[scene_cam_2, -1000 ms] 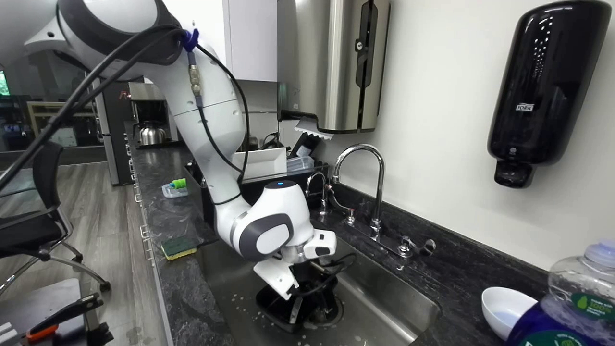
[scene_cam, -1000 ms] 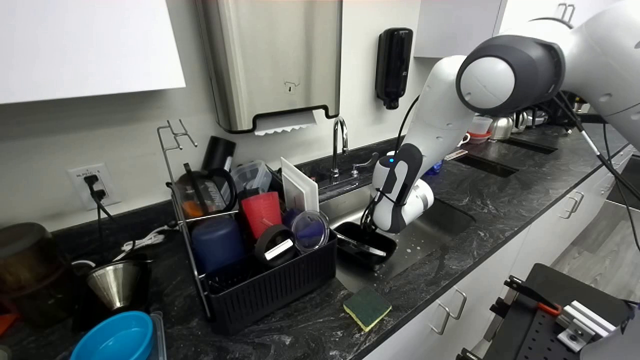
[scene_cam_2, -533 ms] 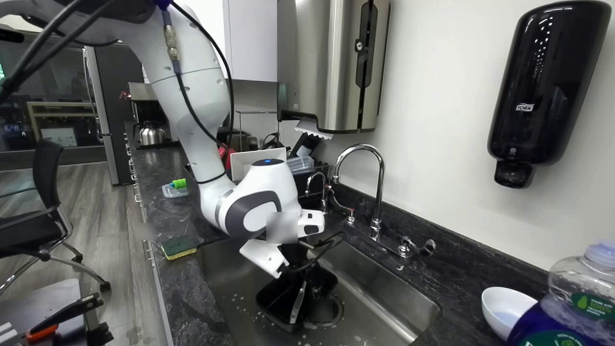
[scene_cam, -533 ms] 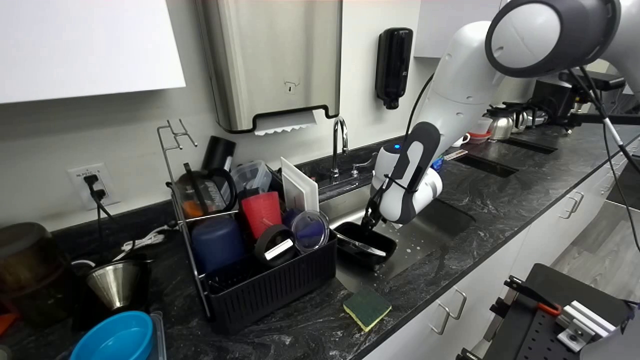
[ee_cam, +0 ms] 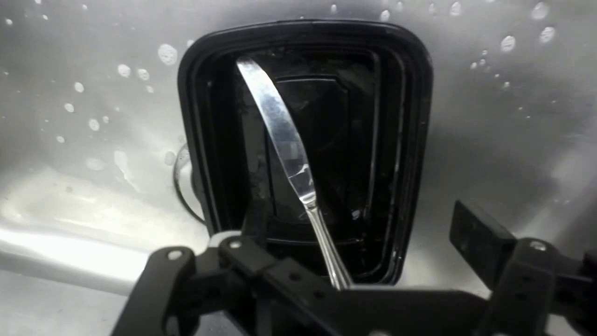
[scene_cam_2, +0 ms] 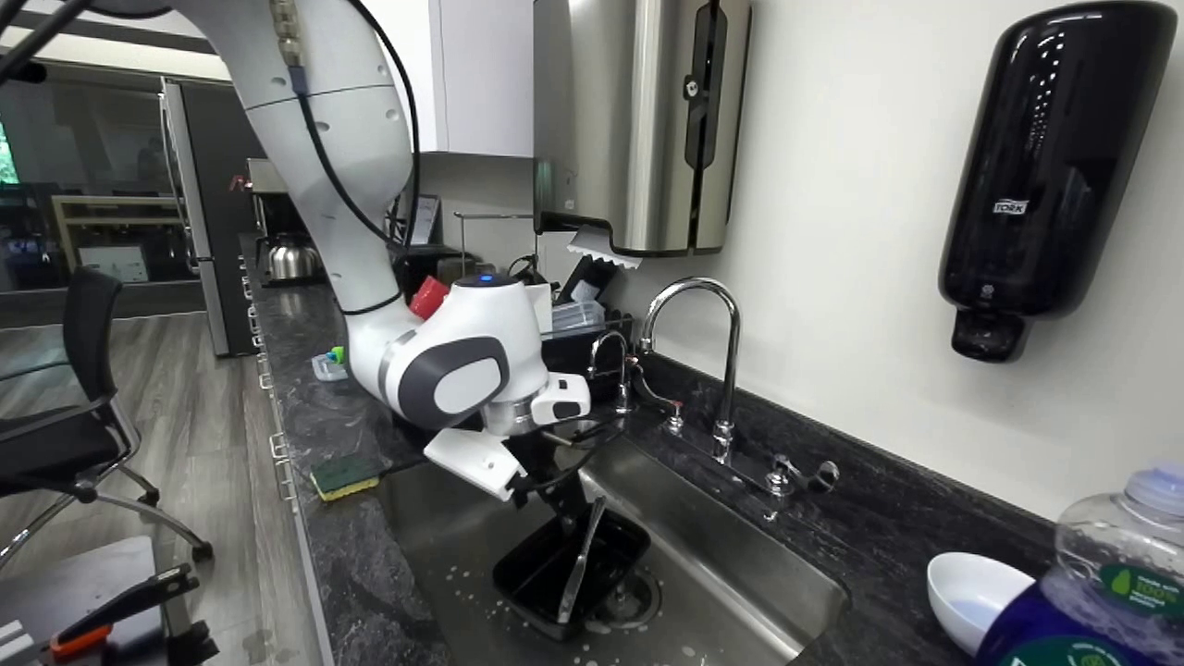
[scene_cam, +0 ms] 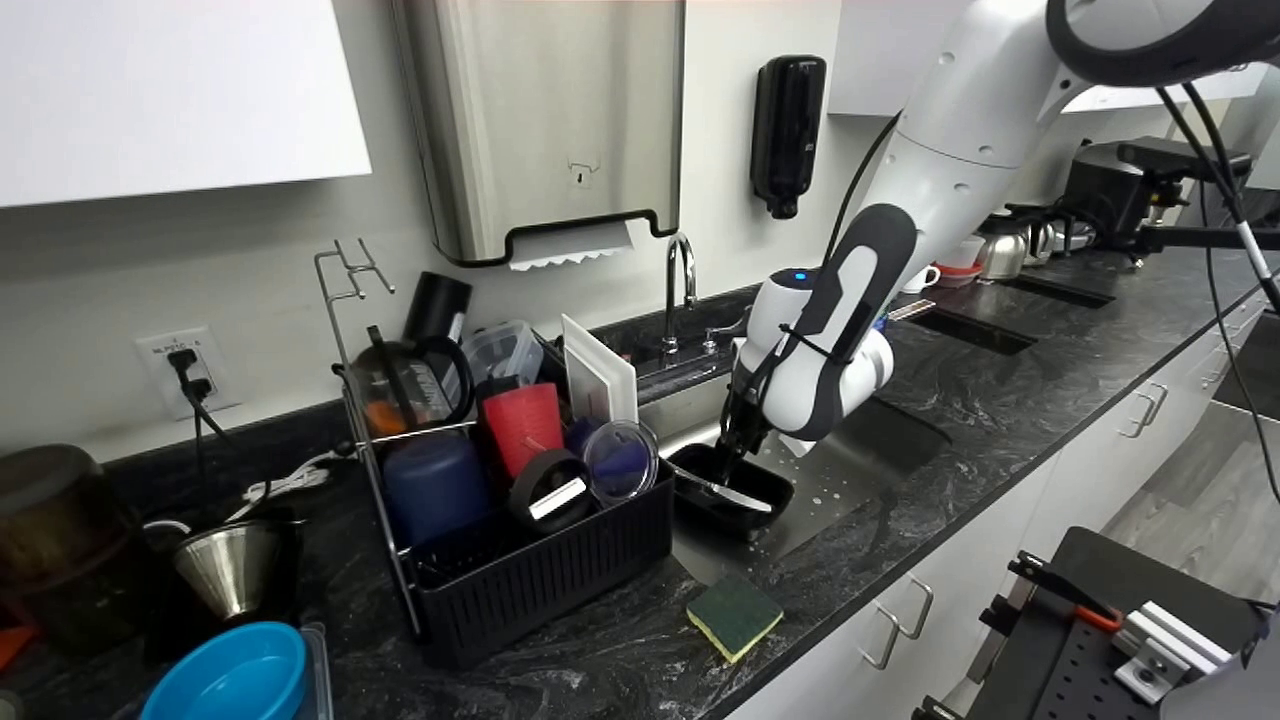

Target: Take the silver butter knife out of the black lunchbox and put it on the dishrack

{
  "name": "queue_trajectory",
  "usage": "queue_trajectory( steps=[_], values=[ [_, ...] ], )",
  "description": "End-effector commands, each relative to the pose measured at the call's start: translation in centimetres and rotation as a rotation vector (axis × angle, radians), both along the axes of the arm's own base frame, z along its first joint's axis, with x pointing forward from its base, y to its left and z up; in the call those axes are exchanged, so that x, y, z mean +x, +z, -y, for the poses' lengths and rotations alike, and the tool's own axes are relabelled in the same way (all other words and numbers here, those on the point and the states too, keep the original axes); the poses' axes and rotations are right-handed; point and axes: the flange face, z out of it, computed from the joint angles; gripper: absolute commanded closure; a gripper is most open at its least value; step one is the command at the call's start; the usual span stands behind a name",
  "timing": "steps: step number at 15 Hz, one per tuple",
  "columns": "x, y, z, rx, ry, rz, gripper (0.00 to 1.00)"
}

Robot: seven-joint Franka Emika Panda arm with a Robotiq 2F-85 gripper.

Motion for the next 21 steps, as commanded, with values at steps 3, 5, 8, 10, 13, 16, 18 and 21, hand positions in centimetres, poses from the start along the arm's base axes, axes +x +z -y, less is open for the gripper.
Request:
queue_trajectory(
  steps=[3,5,8,10,13,16,18,21],
  values=[
    [-0.6,0.2,-0.8,0.075,0.161,-0.024,0.00],
    [-0.5,-0.1,-0.4,0.093,0.205,-0.031,0.00],
    [-0.3,-0.5,0.8,0.104,0.245,-0.039,0.00],
    [-0.1,-0.7,1.5,0.105,0.261,-0.038,0.00],
    [0.3,-1.0,1.9,0.103,0.277,-0.031,0.00],
    [0.9,-1.7,1.6,0.108,0.287,-0.029,0.00],
    [1.3,-2.2,1.3,0.113,0.293,-0.028,0.00],
    [2.2,-2.7,1.1,0.119,0.292,-0.025,0.00]
  ],
)
